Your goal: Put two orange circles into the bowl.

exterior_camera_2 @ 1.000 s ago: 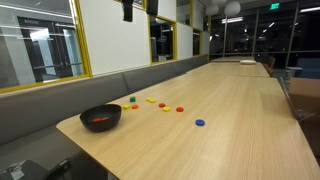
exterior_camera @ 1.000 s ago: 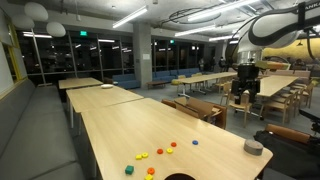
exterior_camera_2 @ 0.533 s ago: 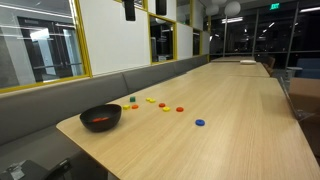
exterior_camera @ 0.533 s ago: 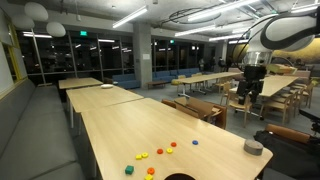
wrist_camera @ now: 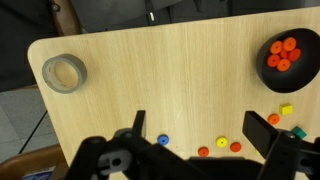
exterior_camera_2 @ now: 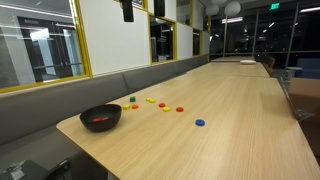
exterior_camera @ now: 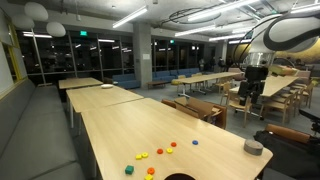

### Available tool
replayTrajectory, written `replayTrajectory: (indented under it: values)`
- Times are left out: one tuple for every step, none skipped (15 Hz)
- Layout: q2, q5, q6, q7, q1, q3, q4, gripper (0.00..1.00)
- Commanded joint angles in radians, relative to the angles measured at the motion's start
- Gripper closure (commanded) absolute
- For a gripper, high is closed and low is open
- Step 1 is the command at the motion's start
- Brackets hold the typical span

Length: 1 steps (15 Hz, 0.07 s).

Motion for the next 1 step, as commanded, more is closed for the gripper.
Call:
replayTrajectory:
  values:
    - [0.001,0.002,-0.002,-0.002,-0.003,0.002,0.002,0.0]
